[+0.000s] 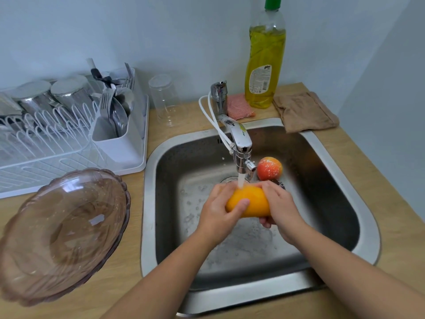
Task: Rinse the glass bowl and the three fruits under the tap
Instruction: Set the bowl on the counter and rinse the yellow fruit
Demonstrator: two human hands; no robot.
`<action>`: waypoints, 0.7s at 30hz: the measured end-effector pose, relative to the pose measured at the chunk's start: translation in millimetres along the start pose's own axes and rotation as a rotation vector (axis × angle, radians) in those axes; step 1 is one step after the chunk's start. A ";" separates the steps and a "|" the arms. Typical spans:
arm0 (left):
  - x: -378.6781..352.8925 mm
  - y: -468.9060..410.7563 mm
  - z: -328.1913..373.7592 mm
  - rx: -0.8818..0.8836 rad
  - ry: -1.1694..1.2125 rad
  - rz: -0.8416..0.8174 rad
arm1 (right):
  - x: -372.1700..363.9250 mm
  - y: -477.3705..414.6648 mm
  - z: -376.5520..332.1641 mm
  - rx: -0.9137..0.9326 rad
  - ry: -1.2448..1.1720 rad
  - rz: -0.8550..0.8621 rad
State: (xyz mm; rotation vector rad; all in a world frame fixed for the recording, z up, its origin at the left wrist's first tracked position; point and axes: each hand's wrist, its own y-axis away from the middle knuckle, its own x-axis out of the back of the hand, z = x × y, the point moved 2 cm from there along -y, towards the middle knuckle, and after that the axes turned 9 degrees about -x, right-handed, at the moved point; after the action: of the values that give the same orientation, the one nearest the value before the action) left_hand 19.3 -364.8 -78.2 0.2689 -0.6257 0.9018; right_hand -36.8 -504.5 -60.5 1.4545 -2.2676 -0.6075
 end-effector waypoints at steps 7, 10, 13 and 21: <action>-1.7 -8.4 10.8 0.256 0.428 0.217 | -9.2 5.2 -2.5 0.109 0.081 -0.034; -4.4 -3.1 11.8 0.172 0.460 0.160 | -6.5 0.2 -2.4 -0.003 0.004 0.081; -4.0 3.6 4.3 0.034 0.318 0.094 | -6.1 -0.6 -0.2 -0.136 -0.108 -0.021; 2.6 -6.9 9.5 0.132 0.484 0.160 | -6.5 6.6 0.3 0.071 0.038 0.012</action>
State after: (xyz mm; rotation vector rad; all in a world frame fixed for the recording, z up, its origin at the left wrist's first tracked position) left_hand 22.2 -371.7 -68.9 0.1111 -0.1399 1.1167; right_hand -39.3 -496.0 -57.7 1.4713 -2.2890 -0.4960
